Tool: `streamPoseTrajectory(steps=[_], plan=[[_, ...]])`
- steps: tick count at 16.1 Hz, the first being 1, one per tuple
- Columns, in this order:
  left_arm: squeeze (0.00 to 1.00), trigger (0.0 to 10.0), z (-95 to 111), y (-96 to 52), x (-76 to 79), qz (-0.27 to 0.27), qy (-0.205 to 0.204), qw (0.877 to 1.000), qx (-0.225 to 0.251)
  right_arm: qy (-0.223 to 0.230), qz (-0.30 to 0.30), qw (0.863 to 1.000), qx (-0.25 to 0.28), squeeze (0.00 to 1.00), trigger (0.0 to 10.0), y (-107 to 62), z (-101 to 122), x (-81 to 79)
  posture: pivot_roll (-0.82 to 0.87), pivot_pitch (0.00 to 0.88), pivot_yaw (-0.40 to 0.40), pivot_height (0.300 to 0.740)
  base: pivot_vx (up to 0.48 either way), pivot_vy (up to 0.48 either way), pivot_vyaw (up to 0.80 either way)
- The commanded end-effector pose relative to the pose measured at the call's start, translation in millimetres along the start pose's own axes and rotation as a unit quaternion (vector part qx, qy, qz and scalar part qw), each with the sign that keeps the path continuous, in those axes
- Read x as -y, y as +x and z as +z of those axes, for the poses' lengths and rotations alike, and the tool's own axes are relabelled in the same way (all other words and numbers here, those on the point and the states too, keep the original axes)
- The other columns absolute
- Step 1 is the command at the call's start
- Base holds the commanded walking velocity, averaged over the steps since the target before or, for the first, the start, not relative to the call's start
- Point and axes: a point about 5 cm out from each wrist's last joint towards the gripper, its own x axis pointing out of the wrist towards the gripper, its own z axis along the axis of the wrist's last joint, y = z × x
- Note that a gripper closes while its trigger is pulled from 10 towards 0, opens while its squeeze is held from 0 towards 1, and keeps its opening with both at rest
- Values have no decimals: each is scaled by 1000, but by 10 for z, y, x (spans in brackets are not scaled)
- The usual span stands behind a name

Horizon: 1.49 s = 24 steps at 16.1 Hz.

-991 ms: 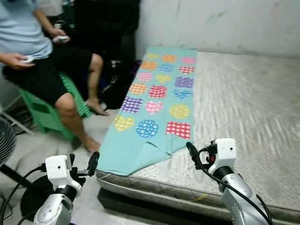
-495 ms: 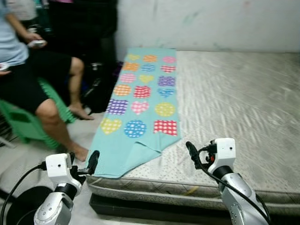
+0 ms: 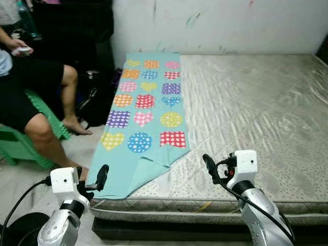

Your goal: Clean up the room

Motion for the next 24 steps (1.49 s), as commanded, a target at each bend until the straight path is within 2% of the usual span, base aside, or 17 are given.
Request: streamPoseTrajectory(steps=[1,5,16,24], plan=[[0,10000,-6,3,-35,6,6,1000,-6,4,-1,1000,1,0,10000,17,16,-10,-78,4,40,740,0,0,-587],[0,10000,-10,8,-29,6,6,1000,-7,12,-16,1000,3,0,10000,18,15,26,-78,2,40,740,0,0,0],[0,10000,-5,8,10,-18,-5,1000,-2,13,-21,1000,0,0,10000,17,10,37,-79,3,41,740,0,0,-752],[0,10000,-10,13,8,-21,-5,1000,-4,14,-21,1000,-1,0,10000,26,9,34,-78,4,41,740,296,0,-105]])
